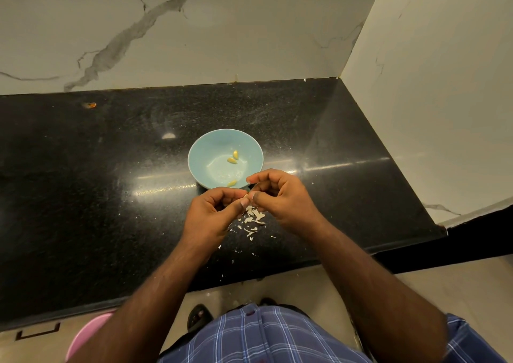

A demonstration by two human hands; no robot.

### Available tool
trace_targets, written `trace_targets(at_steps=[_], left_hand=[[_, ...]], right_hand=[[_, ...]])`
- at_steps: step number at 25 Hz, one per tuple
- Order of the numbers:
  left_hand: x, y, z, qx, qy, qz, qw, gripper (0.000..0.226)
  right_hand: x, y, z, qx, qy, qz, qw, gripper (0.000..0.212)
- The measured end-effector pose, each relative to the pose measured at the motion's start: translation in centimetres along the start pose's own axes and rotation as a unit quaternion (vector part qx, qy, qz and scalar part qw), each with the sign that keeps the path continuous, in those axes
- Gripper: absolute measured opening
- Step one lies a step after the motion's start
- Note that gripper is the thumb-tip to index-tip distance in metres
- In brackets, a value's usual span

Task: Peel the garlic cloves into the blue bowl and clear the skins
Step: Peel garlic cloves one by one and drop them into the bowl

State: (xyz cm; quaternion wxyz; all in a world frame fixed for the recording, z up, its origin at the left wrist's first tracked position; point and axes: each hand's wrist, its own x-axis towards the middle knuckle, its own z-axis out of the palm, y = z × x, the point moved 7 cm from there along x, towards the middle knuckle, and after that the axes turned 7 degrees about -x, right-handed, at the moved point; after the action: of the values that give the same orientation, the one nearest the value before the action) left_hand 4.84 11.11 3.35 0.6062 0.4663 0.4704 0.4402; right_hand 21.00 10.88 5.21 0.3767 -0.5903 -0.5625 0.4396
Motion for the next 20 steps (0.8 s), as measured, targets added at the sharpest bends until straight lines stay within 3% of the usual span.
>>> trace_targets(at_steps=[6,12,14,17,20], left_hand=[[-0.1,-0.9,-0.4,-0.124,0.024,-0.05,0.991,0.021],[-0.4,-1.0,-0.1,-0.186,0.014,-0.093,0.978,0.026],[-0.5,-0.9,-0.1,-0.195,0.014,-0.094,0.976,0.027],[-0.6,-0.7,-0.1,-0.204,0.013,-0.091,0.975,0.025],[-0.7,-0.6,-0.1,-0.207,0.009,-0.084,0.975,0.019]], right_hand=[[-0.6,0.3,0.2,-0.052,-0.005,-0.004,0.999,0.029],[-0.8,0.4,0.2,-0.087,0.03,0.002,0.996,0.003],[-1.0,0.3,0.3,-0.097,0.034,0.007,0.995,0.011],[-1.1,0.6,0.7,-0.057,0.018,0.037,0.998,0.017],[-1.2,0.8,1.3,0.055,0.0,0.085,0.995,0.021]])
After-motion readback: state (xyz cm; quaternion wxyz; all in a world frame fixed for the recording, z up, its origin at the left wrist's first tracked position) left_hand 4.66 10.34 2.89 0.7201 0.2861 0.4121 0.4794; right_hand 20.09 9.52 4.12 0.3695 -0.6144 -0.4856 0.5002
